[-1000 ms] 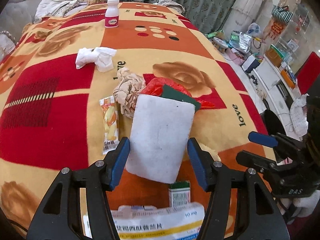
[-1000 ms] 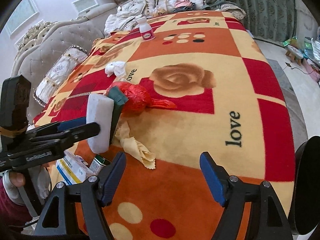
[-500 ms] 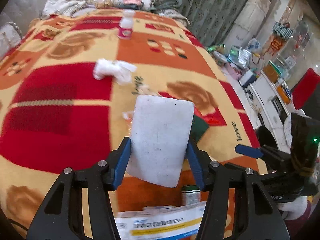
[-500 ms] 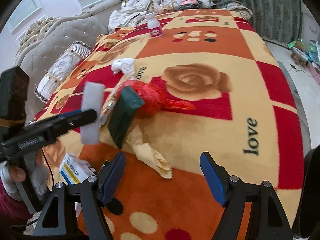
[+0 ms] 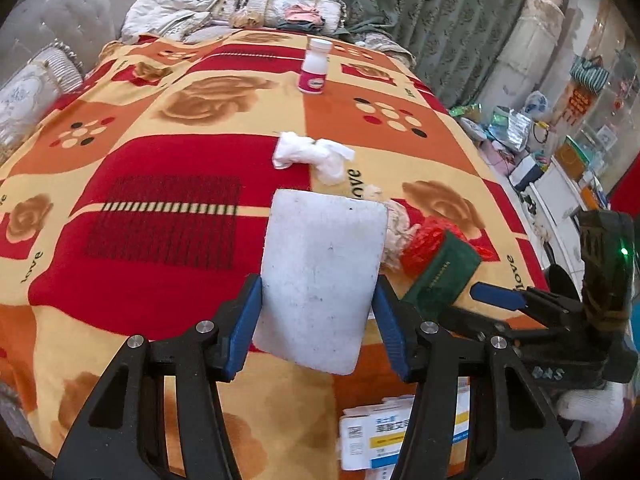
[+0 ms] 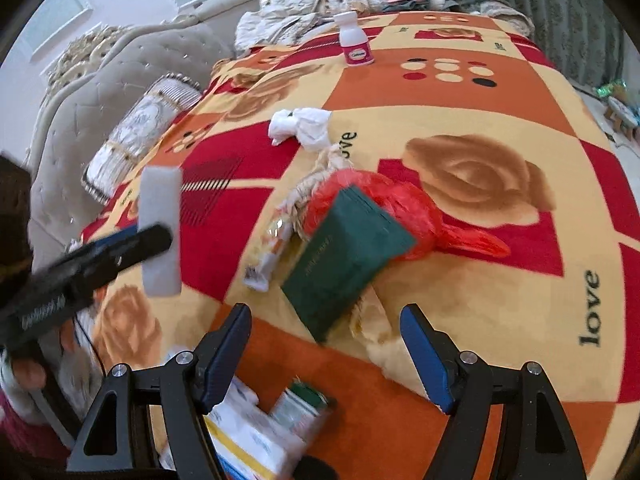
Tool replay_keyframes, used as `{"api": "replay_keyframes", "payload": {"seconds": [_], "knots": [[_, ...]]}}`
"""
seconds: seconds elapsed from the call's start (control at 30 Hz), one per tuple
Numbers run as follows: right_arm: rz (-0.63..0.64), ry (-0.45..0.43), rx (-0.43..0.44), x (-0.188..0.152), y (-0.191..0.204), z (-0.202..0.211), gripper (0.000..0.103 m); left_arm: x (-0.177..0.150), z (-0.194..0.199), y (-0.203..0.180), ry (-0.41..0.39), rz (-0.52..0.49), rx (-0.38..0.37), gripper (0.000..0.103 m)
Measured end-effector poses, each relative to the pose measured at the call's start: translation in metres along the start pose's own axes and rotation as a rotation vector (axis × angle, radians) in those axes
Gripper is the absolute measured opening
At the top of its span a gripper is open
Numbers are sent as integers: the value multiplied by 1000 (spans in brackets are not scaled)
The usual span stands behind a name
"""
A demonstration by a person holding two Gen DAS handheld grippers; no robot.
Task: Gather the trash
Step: 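Grasp the dark green packet with the right tool while the left tool holds the white pad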
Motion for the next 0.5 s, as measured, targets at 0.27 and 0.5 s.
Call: {"api": "replay_keyframes", "payload": {"seconds": [0.27,0.5], "knots": [[-91,-21,-103,20,9,-31,74,1,2,14,-6,27,-19,54],[-43,7,-104,17,7,-41,48,0,1,13,-4,24,-44,54]]}}
Point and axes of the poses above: each gripper's, at about its wrist camera, not at the fingertips, and z roughly against the way its jaws point, y to its left, x to its top, the point moved 3 cm from there along -z, roughly the way its jaws point, and after that the axes turned 2 degrees about -x, right-handed, at the moved point
